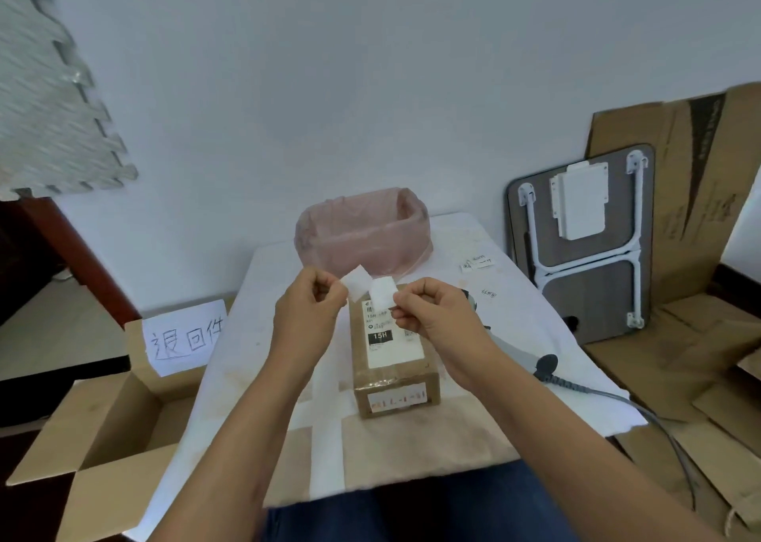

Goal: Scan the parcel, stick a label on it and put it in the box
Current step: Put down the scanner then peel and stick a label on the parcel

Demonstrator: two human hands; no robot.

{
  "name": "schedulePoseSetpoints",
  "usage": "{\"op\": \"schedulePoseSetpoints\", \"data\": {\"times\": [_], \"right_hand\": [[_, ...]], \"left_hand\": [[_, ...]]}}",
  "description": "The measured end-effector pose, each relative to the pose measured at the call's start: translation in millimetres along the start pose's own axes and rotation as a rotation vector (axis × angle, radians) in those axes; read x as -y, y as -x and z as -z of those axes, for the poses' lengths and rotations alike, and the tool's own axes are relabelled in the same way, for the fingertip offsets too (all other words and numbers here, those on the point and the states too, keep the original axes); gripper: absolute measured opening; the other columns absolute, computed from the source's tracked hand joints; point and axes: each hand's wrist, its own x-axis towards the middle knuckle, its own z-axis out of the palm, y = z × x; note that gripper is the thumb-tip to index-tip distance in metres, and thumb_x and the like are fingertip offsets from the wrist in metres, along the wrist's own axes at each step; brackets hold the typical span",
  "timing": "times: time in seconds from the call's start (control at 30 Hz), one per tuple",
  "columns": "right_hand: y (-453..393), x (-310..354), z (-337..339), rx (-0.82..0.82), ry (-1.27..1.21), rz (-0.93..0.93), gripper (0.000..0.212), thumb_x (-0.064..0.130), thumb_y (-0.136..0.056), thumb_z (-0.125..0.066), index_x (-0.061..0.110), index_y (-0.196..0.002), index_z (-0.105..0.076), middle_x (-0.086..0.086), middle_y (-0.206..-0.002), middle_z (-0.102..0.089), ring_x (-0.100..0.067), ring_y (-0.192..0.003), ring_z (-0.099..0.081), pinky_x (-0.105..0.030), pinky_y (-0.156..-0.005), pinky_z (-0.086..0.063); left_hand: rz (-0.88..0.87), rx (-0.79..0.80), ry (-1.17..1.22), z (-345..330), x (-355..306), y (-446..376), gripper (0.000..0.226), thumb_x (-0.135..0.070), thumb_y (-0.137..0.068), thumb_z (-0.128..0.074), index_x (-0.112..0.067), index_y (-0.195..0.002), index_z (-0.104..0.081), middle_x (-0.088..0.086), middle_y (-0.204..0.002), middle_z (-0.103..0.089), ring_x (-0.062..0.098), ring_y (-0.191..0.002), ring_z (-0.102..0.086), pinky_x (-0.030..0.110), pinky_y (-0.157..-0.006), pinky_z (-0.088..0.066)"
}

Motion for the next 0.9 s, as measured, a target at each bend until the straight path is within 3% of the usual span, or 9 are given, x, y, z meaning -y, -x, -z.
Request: {"op": "schedulePoseSetpoints", "data": {"times": [0.27,0.33,0.5,0.73,0.9], "right_hand": [[-74,7,14,-0.114,-0.017,-0.033,0.007,0.004,-0.088,-0.061,0.003,-0.080,-0.062,-0.008,-0.072,-0.064,-0.011,-0.066,-0.062,-0.019,-0.068,-0.056],[-94,9,15,-0.143,-0.028,-0.051,0.006,0.004,-0.088,-0.060,0.002,-0.081,-0.061,-0.010,-0.074,-0.064,-0.010,-0.064,-0.062,-0.018,-0.065,-0.056],[-138,10,15,-0.167,-0.034,-0.066,0.009,0.007,-0.088,-0.057,0.004,-0.080,-0.061,-0.011,-0.078,-0.064,-0.012,-0.065,-0.061,-0.024,-0.073,-0.058],[-172,-5,17,-0.187,-0.015,-0.114,0.009,0.009,-0.088,-0.057,0.002,-0.085,-0.062,-0.016,-0.084,-0.065,-0.013,-0.067,-0.060,-0.023,-0.071,-0.058],[-178,-11,17,-0.186,-0.025,-0.133,0.009,0.009,-0.089,-0.057,0.001,-0.088,-0.062,-0.015,-0.084,-0.065,-0.011,-0.065,-0.061,-0.022,-0.071,-0.058]], "left_hand": [[0.016,0.043,-0.097,-13,22,-92,0.010,-0.025,-0.086,-0.056,-0.016,-0.083,-0.058,0.005,-0.087,-0.071,0.026,-0.085,-0.063,0.035,-0.065,-0.043],[-0.013,0.051,-0.248,-21,25,-123,0.014,-0.031,-0.084,-0.054,-0.017,-0.084,-0.058,0.001,-0.083,-0.069,0.027,-0.083,-0.062,0.040,-0.074,-0.045],[-0.136,-0.037,-0.578,-41,25,-196,0.010,-0.021,-0.089,-0.047,-0.017,-0.084,-0.055,-0.005,-0.070,-0.059,0.021,-0.074,-0.051,0.035,-0.078,-0.023],[-0.207,0.035,-0.778,-77,50,-253,0.017,-0.015,-0.084,-0.045,-0.019,-0.071,-0.057,0.000,-0.069,-0.065,0.021,-0.072,-0.058,0.039,-0.087,-0.023],[-0.261,0.104,-0.900,-89,46,-261,0.025,-0.015,-0.087,-0.042,-0.021,-0.067,-0.055,-0.003,-0.062,-0.059,0.021,-0.070,-0.056,0.042,-0.097,-0.028]]}}
